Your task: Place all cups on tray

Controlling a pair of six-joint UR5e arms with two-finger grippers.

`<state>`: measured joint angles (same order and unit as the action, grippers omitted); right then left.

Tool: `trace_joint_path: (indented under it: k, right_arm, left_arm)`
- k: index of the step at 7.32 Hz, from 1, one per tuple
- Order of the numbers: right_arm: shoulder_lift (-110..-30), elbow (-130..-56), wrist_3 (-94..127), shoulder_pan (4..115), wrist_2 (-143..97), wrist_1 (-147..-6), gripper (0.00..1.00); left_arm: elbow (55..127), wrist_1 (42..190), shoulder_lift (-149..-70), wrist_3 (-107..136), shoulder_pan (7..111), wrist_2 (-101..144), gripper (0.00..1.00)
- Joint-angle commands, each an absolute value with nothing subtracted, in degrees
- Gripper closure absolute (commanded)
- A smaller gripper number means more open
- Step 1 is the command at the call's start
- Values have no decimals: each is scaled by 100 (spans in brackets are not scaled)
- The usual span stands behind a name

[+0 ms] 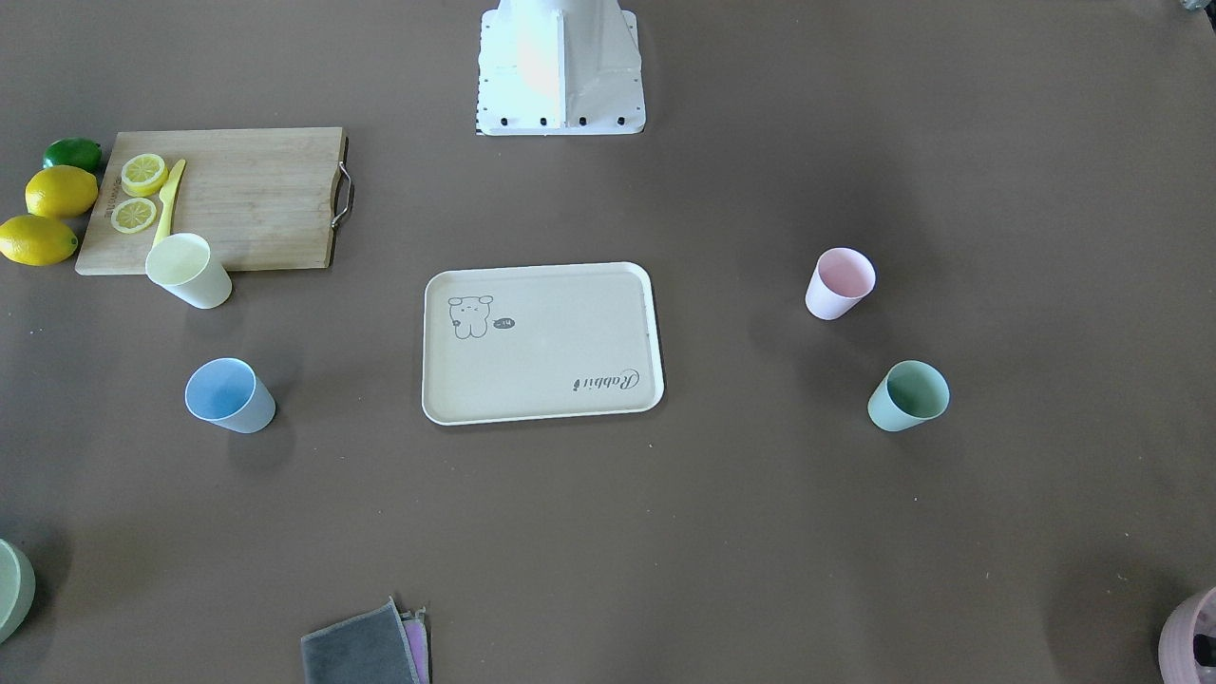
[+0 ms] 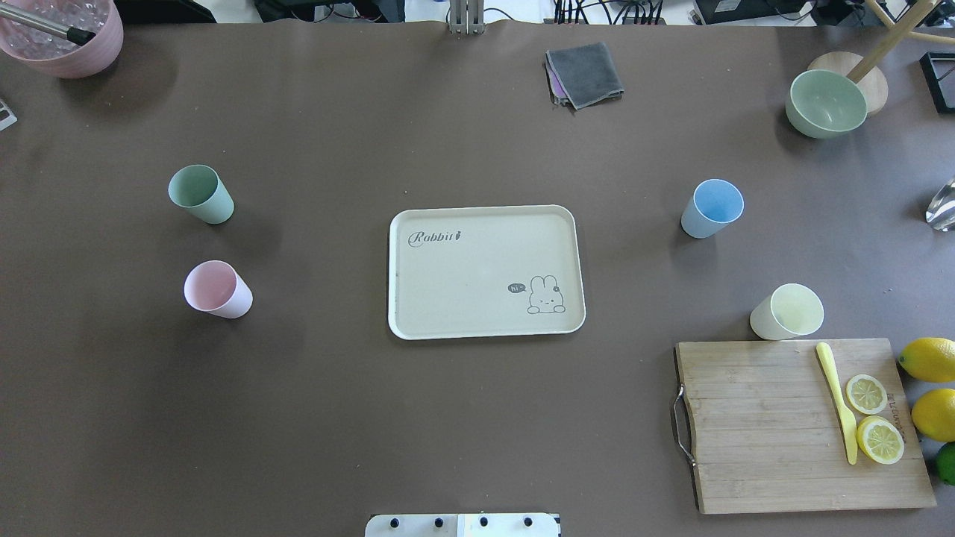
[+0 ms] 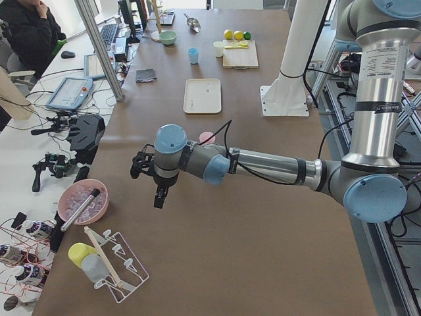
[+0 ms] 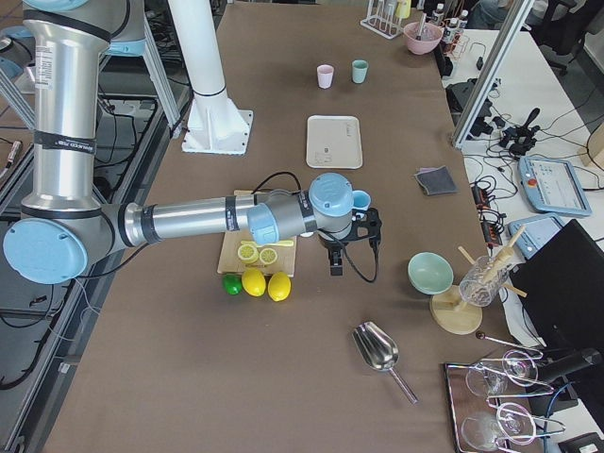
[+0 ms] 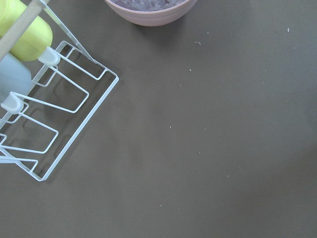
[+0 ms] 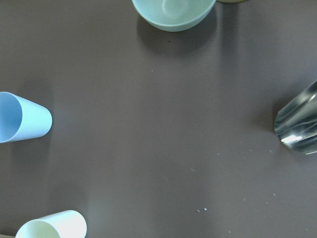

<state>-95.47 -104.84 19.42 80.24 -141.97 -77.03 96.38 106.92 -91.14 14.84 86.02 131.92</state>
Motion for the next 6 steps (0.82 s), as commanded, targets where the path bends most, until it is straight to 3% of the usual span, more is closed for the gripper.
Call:
trace_joint_path:
  k: [1, 4, 6]
  right_arm:
    - [-9239, -10538, 3463, 7001, -13784, -6904, 0]
    - [-9386, -10512, 4482, 5777, -13105, -6294, 0]
    - [-9649, -10520, 4964, 5389, -12859, -5768, 0]
  left_arm:
    - [9642, 10819, -9105, 1723, 8543, 13192, 2]
    - [9720, 10976, -9097, 2490, 8386, 13438, 2]
    - [10105, 12176, -8598, 4366, 7484, 13377, 2]
